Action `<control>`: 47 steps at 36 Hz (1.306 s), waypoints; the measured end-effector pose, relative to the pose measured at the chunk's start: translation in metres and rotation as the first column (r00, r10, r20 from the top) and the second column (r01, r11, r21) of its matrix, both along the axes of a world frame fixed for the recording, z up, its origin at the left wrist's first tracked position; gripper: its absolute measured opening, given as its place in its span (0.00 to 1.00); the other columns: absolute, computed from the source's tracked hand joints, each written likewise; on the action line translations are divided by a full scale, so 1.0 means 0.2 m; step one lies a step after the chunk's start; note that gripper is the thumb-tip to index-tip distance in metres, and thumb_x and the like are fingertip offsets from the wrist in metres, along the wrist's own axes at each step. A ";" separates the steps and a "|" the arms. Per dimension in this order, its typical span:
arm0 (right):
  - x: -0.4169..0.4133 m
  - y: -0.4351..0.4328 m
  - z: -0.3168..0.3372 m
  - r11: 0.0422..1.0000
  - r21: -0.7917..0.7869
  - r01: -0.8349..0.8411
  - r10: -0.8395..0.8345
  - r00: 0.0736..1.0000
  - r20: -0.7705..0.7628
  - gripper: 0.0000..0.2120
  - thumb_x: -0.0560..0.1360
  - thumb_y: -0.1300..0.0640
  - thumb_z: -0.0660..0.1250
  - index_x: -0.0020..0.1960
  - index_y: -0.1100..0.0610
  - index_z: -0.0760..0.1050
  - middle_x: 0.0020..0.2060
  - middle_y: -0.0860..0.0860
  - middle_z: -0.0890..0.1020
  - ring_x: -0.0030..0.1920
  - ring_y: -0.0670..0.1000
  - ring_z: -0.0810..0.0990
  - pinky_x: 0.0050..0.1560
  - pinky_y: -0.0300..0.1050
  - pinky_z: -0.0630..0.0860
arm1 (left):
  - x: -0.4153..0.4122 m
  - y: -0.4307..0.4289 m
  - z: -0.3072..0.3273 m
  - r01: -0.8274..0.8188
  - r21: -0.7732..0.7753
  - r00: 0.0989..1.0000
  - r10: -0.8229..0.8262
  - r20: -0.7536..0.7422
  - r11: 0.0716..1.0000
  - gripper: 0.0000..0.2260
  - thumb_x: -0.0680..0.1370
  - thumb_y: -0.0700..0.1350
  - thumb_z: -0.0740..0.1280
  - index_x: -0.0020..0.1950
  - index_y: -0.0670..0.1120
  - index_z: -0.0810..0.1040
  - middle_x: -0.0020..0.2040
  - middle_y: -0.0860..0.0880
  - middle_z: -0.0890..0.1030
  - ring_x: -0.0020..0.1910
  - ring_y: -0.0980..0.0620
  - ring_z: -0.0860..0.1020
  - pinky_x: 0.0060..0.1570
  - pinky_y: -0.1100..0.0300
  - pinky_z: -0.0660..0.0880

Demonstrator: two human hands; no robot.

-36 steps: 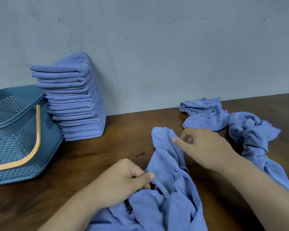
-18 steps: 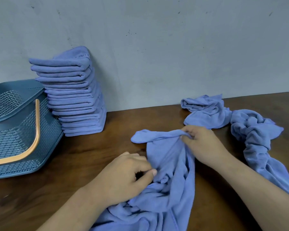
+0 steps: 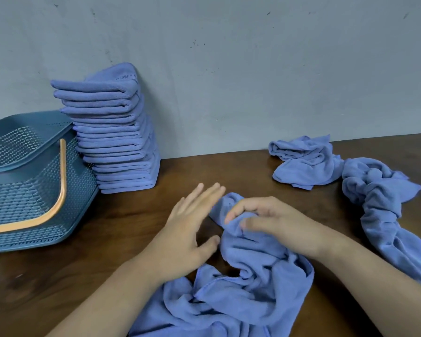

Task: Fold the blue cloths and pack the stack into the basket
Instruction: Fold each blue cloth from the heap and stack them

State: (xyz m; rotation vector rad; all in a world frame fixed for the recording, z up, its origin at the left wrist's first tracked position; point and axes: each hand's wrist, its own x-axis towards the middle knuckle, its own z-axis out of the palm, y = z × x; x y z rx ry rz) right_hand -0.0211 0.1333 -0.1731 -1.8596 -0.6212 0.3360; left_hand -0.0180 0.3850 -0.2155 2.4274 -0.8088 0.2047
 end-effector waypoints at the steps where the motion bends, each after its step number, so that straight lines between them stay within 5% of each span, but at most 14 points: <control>1: 0.00 0.00 0.00 0.999 -0.023 -0.028 0.029 0.999 0.030 0.08 0.82 0.64 0.69 0.55 0.55 0.85 0.52 0.48 0.86 0.52 0.52 0.83 0.58 0.47 0.78 | -0.01 -0.02 0.00 0.026 0.029 1.000 -0.026 -0.005 0.999 0.39 0.80 0.46 0.71 0.85 0.63 0.54 0.84 0.69 0.50 0.84 0.61 0.40 0.83 0.43 0.45; 5: -0.01 -0.04 0.01 0.992 -0.021 -0.123 0.124 0.991 0.052 0.10 0.78 0.64 0.75 0.58 0.56 0.85 0.57 0.52 0.87 0.59 0.54 0.85 0.64 0.50 0.79 | -0.03 -0.05 0.00 0.120 0.077 0.993 -0.121 0.011 0.990 0.13 0.81 0.50 0.70 0.64 0.60 0.76 0.83 0.69 0.56 0.84 0.60 0.41 0.82 0.38 0.43; 8: 0.01 -0.09 0.03 0.991 0.056 -0.119 0.116 0.991 0.064 0.10 0.77 0.66 0.76 0.57 0.59 0.85 0.53 0.53 0.87 0.54 0.50 0.85 0.55 0.43 0.79 | -0.03 -0.03 0.01 0.135 -0.086 0.991 -0.137 -0.013 0.987 0.02 0.83 0.47 0.70 0.55 0.53 0.82 0.71 0.66 0.76 0.82 0.62 0.58 0.83 0.43 0.42; 11: 0.04 -0.14 0.04 0.980 0.195 0.035 -0.048 0.997 0.059 0.09 0.74 0.63 0.77 0.54 0.57 0.86 0.52 0.55 0.87 0.52 0.50 0.85 0.53 0.41 0.80 | -0.02 -0.01 0.03 0.114 -0.385 0.977 -0.174 -0.123 0.916 0.11 0.83 0.48 0.68 0.43 0.45 0.78 0.40 0.54 0.79 0.48 0.59 0.79 0.78 0.46 0.61; 13: 0.06 -0.15 0.03 0.950 0.258 0.175 -0.200 0.977 0.075 0.08 0.74 0.60 0.77 0.54 0.55 0.87 0.52 0.52 0.87 0.53 0.50 0.85 0.55 0.40 0.80 | -0.02 0.00 0.06 0.038 -0.595 0.953 -0.209 -0.220 0.803 0.18 0.82 0.51 0.69 0.39 0.43 0.70 0.34 0.44 0.68 0.34 0.48 0.68 0.48 0.51 0.73; 16: 0.11 -0.13 -0.02 0.889 0.315 0.334 -0.371 0.926 0.066 0.07 0.77 0.58 0.75 0.55 0.53 0.86 0.52 0.49 0.88 0.56 0.49 0.86 0.57 0.41 0.81 | -0.02 0.00 0.07 -0.085 -0.715 0.908 -0.242 -0.342 0.693 0.17 0.80 0.53 0.72 0.40 0.45 0.71 0.36 0.44 0.68 0.35 0.48 0.65 0.35 0.56 0.63; 20: 0.20 -0.14 -0.11 0.810 0.263 0.524 -0.562 0.822 0.091 0.04 0.81 0.56 0.72 0.52 0.52 0.87 0.49 0.43 0.88 0.55 0.42 0.84 0.55 0.34 0.76 | 0.00 0.00 0.08 -0.227 -0.809 0.829 -0.328 -0.453 0.542 0.12 0.78 0.47 0.75 0.55 0.42 0.80 0.48 0.38 0.81 0.45 0.44 0.79 0.45 0.54 0.77; 23: 0.24 -0.19 -0.18 0.807 -0.044 0.589 -0.562 0.789 0.248 0.09 0.84 0.50 0.68 0.47 0.46 0.85 0.43 0.38 0.85 0.48 0.39 0.82 0.51 0.42 0.76 | 0.03 0.00 0.07 -0.399 -0.799 0.795 -0.265 -0.546 0.450 0.15 0.79 0.41 0.75 0.64 0.43 0.78 0.52 0.39 0.84 0.50 0.43 0.82 0.45 0.51 0.81; 28: 0.25 -0.23 -0.21 0.602 -0.413 0.683 -0.394 0.704 0.591 0.14 0.80 0.47 0.69 0.65 0.41 0.79 0.61 0.42 0.79 0.64 0.52 0.74 0.58 0.55 0.78 | 0.05 -0.01 0.02 -0.460 -0.617 0.798 -0.008 -0.603 0.639 0.27 0.75 0.46 0.79 0.71 0.53 0.73 0.64 0.49 0.83 0.56 0.50 0.85 0.47 0.55 0.82; 31: 0.24 -0.23 -0.19 0.745 -0.413 0.524 -0.141 0.728 0.671 0.19 0.77 0.55 0.70 0.66 0.40 0.78 0.64 0.36 0.77 0.65 0.48 0.73 0.63 0.50 0.73 | 0.02 -0.03 0.01 -0.315 -0.458 0.867 0.056 -0.495 0.831 0.32 0.70 0.50 0.84 0.69 0.65 0.73 0.63 0.60 0.81 0.53 0.54 0.85 0.51 0.58 0.81; 35: 0.23 -0.19 -0.24 0.748 -0.508 0.427 -0.028 0.785 0.619 0.15 0.81 0.50 0.66 0.66 0.38 0.78 0.63 0.35 0.79 0.60 0.44 0.75 0.60 0.49 0.75 | -0.02 -0.09 -0.02 -0.215 -0.289 0.949 0.129 -0.287 0.933 0.33 0.74 0.41 0.79 0.71 0.66 0.69 0.59 0.65 0.79 0.41 0.56 0.82 0.42 0.65 0.76; 41: 0.27 -0.18 -0.23 0.723 -0.437 0.536 -0.222 0.778 0.587 0.06 0.80 0.53 0.69 0.56 0.44 0.81 0.46 0.43 0.82 0.46 0.45 0.79 0.46 0.52 0.79 | 0.06 0.01 0.00 -0.292 -0.432 0.956 0.277 -0.100 0.853 0.24 0.73 0.28 0.69 0.55 0.56 0.79 0.47 0.55 0.81 0.35 0.57 0.76 0.39 0.63 0.74; 44: 0.27 -0.20 -0.21 0.820 -0.204 0.535 -0.463 0.829 0.313 0.05 0.80 0.54 0.72 0.48 0.45 0.84 0.39 0.44 0.86 0.42 0.42 0.83 0.44 0.43 0.79 | 0.14 0.14 0.01 -0.447 -0.531 0.843 0.538 0.020 0.720 0.21 0.78 0.30 0.67 0.60 0.56 0.76 0.59 0.52 0.76 0.55 0.60 0.78 0.58 0.60 0.77; 47: 0.29 -0.22 -0.20 0.792 0.012 0.610 -0.609 0.789 0.083 0.05 0.80 0.55 0.73 0.53 0.46 0.85 0.44 0.44 0.87 0.48 0.43 0.85 0.51 0.40 0.78 | 0.15 0.18 -0.01 -0.489 -0.438 0.809 0.581 0.095 0.754 0.16 0.81 0.36 0.69 0.64 0.53 0.76 0.64 0.54 0.75 0.64 0.56 0.74 0.66 0.59 0.70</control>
